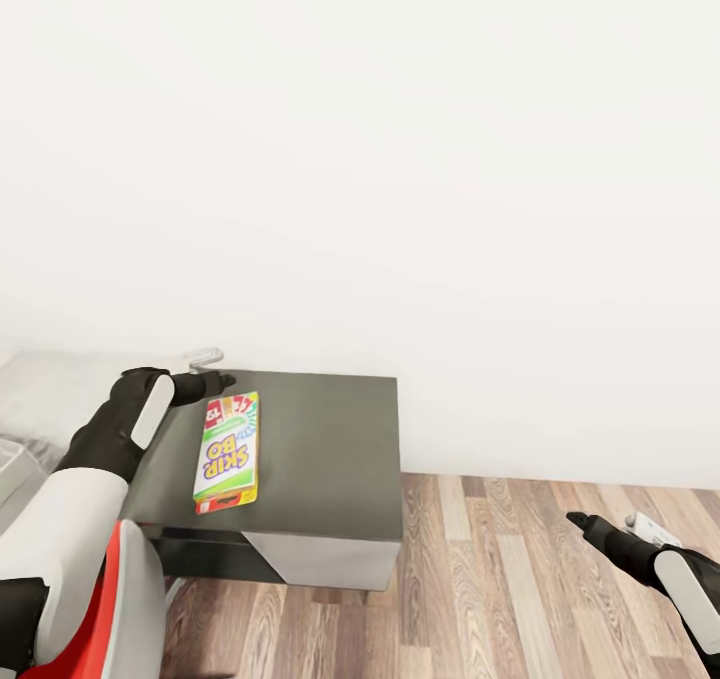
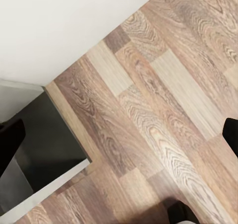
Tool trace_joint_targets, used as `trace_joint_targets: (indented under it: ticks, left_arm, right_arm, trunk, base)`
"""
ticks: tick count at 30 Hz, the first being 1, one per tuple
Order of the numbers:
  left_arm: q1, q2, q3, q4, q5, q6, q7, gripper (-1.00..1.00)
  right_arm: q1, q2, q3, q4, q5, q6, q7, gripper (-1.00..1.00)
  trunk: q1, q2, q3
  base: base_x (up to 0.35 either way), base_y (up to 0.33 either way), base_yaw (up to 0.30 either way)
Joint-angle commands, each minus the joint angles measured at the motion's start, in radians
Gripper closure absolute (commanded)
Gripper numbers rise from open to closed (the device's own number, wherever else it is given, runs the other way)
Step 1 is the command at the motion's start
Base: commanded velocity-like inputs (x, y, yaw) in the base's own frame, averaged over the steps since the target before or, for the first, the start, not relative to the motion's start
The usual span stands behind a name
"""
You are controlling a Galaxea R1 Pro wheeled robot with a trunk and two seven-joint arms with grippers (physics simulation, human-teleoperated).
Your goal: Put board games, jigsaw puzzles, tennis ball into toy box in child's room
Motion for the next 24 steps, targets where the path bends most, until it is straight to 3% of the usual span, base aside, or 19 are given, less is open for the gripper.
trace_joint_targets:
  ticks: [1,6,10,24]
  left_arm:
    - [-0.001,-0.001,0.001,-0.001,0.008,0.005,0.005,-1.00]
    - [-0.001,-0.002,0.001,-0.001,0.008,0.005,0.005,-1.00]
    - [-0.001,-0.002,0.001,-0.002,0.008,0.005,0.006,-1.00]
    - [-0.001,-0.003,0.001,-0.001,0.008,0.005,0.005,-1.00]
  right_arm:
    - [-0.001,0.000,0.000,-0.002,-0.011,0.004,-0.009,-1.00]
    - [-0.001,0.000,0.001,-0.002,-0.011,0.004,-0.009,-1.00]
    - [-0.001,0.000,0.024,-0.002,-0.011,0.004,-0.009,-1.00]
    - [-0.001,0.000,0.041,0.004,-0.011,0.004,-0.010,-1.00]
  trunk:
    - [0.001,-0.002,-0.002]
    - [0.001,-0.002,-0.002]
    - [0.001,-0.002,-0.002]
    - [0.001,-0.002,-0.002]
  base:
    - [0.042,-0.051,0.000]
    - [0.029,-0.028,0.000]
    - [0.087,-0.094,0.063]
    - [0.011,-0.012,0.215]
